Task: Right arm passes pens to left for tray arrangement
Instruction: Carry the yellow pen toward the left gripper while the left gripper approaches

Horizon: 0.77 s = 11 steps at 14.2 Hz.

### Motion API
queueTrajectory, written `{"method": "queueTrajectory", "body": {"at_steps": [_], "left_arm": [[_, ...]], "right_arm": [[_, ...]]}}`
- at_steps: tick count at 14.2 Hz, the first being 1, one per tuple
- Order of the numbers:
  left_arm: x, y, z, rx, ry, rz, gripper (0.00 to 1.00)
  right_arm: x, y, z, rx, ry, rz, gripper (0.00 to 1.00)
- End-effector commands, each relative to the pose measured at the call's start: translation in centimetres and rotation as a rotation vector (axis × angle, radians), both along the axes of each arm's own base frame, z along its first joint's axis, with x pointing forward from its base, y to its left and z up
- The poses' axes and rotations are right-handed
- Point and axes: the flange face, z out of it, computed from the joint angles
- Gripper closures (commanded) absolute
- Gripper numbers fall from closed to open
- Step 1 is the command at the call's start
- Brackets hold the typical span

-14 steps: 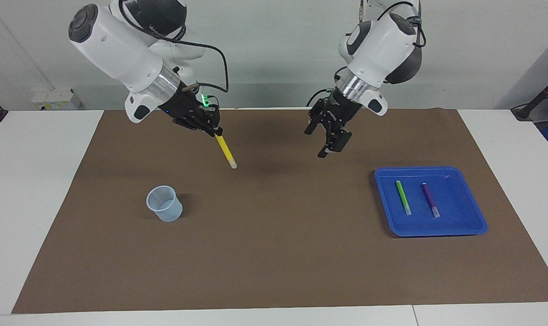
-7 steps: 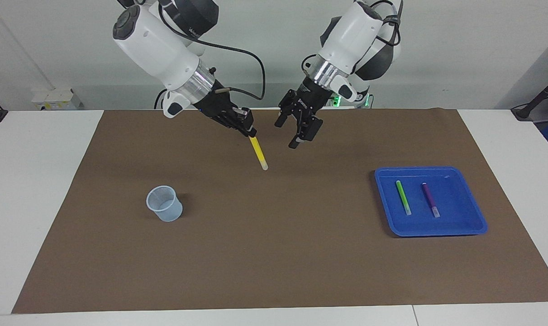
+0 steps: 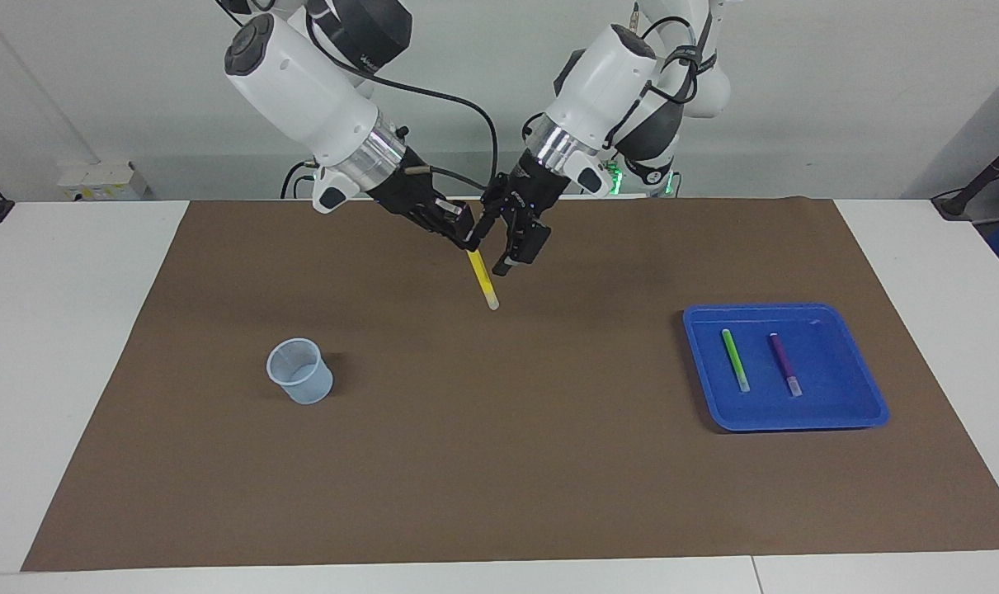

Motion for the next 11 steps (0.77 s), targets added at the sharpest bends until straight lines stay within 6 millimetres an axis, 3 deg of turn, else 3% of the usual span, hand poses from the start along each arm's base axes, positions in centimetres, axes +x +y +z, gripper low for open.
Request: {"method": "queueTrajectory", "body": {"at_steps": [1, 4, 6, 11], "left_arm": [[0.2, 0.0, -0.6, -0.016, -0.006, 0.016, 0.09], [1.6, -0.2, -1.2, -0.037, -0.036, 0.045, 0.09], [2.0, -0.2, -1.6, -0.033, -0.05, 0.044, 0.15], [2.1, -0.5, -1.6, -0.034, -0.056, 0.04, 0.24]], "right_arm": [[-0.3, -0.2, -0.1, 0.029, 0.01, -0.029, 0.9], [-0.3, -0.2, 0.0, 0.028, 0.007, -0.03, 0.9], [-0.3, -0.2, 0.0, 0.028, 0.007, -0.029, 0.9], [-0.3, -0.1, -0.1, 0.027, 0.008, -0.028, 0.9]]}}
